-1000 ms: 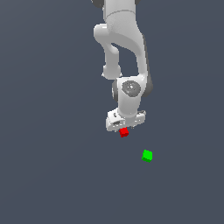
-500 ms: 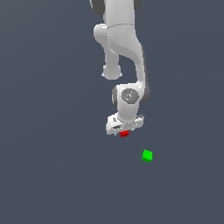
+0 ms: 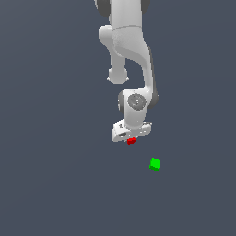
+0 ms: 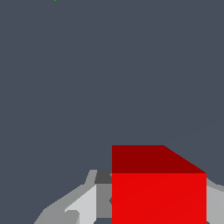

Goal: Stack the red cube on top of the green cube.

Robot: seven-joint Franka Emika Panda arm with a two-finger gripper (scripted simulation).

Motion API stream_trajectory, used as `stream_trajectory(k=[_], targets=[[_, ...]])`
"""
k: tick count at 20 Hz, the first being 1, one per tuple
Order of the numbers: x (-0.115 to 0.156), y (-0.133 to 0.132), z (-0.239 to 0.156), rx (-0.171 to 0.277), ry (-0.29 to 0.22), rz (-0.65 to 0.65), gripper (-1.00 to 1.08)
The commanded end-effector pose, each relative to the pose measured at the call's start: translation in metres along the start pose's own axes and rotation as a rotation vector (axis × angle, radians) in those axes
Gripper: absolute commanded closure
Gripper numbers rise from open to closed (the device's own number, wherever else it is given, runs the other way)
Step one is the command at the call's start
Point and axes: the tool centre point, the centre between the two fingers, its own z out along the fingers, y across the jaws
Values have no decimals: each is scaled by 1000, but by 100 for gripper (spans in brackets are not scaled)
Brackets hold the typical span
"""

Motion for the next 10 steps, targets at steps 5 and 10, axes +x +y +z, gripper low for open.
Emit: stream_trajectory(k=[5, 10], targets=[[0, 1, -3, 0, 1, 1, 108], [0, 1, -19, 0, 1, 1, 108]])
